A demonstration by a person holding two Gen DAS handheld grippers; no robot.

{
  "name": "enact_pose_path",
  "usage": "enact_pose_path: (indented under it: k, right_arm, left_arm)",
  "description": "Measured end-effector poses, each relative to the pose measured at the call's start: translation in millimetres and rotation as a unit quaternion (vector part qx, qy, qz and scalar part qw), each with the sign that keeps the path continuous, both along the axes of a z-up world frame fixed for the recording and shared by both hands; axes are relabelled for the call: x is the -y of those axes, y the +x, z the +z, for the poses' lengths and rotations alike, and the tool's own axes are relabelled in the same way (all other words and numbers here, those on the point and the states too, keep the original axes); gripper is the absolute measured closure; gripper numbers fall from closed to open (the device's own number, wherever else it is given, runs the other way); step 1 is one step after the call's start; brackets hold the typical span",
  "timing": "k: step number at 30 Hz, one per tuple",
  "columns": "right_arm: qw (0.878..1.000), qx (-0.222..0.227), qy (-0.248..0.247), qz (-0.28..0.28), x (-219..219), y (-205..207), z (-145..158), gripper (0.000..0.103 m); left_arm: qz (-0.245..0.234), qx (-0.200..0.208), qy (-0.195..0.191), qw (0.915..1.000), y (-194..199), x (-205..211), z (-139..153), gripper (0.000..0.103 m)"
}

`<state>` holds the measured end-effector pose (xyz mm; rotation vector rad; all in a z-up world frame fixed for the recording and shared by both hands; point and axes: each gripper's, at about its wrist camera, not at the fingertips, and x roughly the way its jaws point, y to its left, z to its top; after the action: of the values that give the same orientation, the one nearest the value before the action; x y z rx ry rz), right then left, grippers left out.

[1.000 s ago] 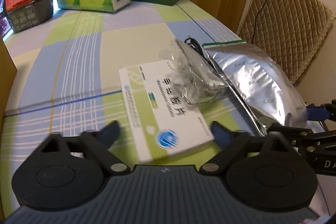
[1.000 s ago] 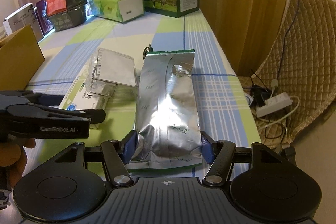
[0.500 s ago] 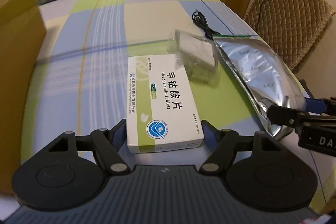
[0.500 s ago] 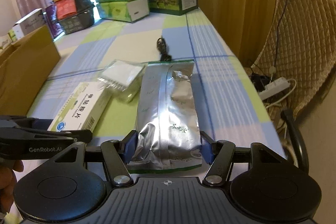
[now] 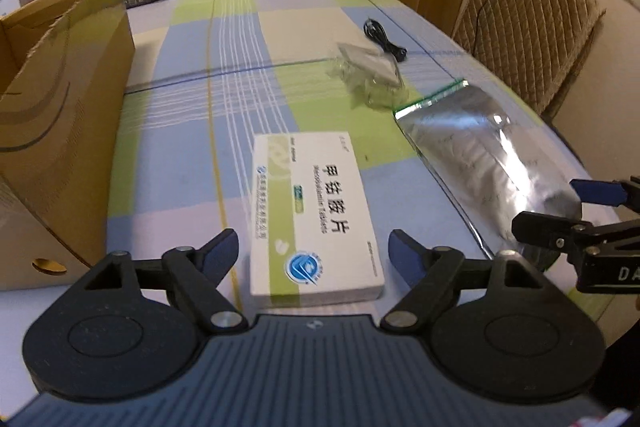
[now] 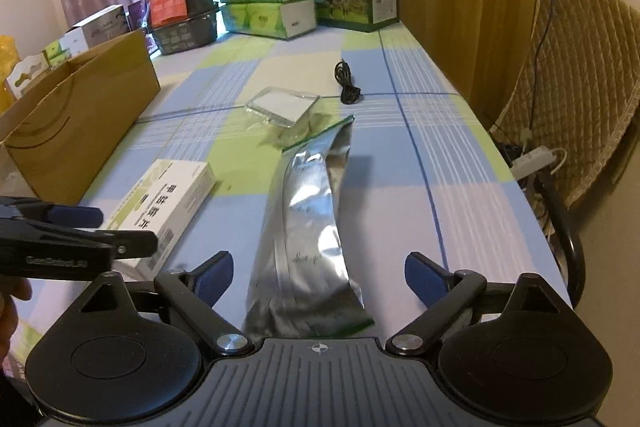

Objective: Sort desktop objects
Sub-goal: 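Grasp the white Mecobalamin Tablets box with the left tool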

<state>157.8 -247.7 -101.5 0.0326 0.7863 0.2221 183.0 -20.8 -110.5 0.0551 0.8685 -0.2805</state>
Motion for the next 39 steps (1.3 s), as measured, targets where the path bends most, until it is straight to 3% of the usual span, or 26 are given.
enact_pose_path:
  k: [6,11,15,20,22,39]
  right_arm:
    - [1.0,-0.011,0.01,0.004,-1,19,-7,0.013]
    - [1.0,-0.013,0.005,0.009,-5,37,-6,0.015]
    - [0.999,-0.025,-0.021,0.027,-15,46,-12,0.031]
    - [0.997,-0.042,-0.038,0.048,-24,54,-21,0.04]
    - [0.997,-0.049,-0.042,0.053,-26,57,-24,0.05]
    - [0.997,-0.033,-0.055,0.043,-31,50,-24,0.066]
  left_arm:
    - [0.02,-0.011,-0.031,0.9993,8,-12,-4,0.02]
    - [0.014,-0.01,-0.03,0.9994,14,-9,-6,0.02]
    - [0.004,-0.007,-0.02,0.9998,20,-4,-10,0.02]
    - [-0.003,-0.004,-0.01,0.9999,28,1,-12,0.02]
    - [-0.002,-0.006,-0.012,0.9999,31,2,-12,0.021]
    - [-0.02,-0.006,0.028,0.9994,37,13,-21,0.034]
